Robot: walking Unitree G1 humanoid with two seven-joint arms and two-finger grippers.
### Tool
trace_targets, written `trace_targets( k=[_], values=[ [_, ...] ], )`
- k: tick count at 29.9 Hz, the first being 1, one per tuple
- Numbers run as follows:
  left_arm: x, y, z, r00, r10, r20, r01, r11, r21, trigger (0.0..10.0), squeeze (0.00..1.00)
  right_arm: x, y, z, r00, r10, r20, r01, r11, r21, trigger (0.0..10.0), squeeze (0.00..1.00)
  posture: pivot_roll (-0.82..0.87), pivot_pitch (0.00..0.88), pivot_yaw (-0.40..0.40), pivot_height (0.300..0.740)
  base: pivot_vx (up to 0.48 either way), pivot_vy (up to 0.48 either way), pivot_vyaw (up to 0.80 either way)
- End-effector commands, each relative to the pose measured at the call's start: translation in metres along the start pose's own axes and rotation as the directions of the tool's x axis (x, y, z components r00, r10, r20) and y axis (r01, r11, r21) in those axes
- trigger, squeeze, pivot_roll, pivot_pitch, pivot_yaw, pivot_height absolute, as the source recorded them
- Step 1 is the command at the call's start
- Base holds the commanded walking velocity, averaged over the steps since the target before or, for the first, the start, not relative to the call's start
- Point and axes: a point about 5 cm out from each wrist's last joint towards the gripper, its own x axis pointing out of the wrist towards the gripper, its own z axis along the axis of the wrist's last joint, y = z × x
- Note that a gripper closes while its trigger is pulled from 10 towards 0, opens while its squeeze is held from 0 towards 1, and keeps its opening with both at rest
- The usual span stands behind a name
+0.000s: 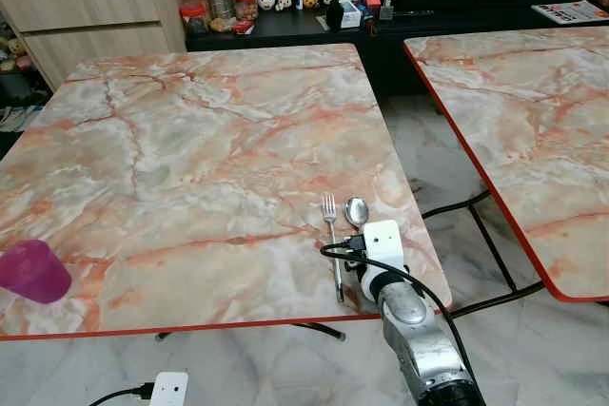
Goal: Setting the table
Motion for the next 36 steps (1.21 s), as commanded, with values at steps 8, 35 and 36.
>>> trace_targets(
  k=[8, 35, 36],
  values=[
    [-0.002, -0.002, -0.013, 0.998, -0.03, -0.06, 0.031, 0.999, 0.013, 10.0, 0.0, 0.0, 0.0, -0.005, 0.999, 0.007, -0.034, -0.007, 1.0, -0.004, 0.0, 0.0, 0.01, 0.069, 0.036, 0.74, 0.0, 0.0, 0.0],
    [-0.002, -0.002, -0.01, 0.999, -0.017, -0.042, 0.017, 1.0, 0.01, 10.0, 0.0, -0.002, -0.01, 0.054, 0.939, -0.086, 0.332, 0.112, 0.992, -0.061, 10.0, 0.0, 0.01, 0.062, 0.036, 0.74, 0.0, 0.0, 0.0],
    [-0.002, -0.003, -0.009, 0.999, -0.015, -0.039, 0.015, 1.0, 0.009, 10.0, 0.0, -0.002, -0.007, 0.058, 0.929, -0.062, 0.364, 0.092, 0.994, -0.065, 10.0, 0.0, 0.01, 0.058, 0.035, 0.74, 0.0, 0.0, 0.0]
  ],
)
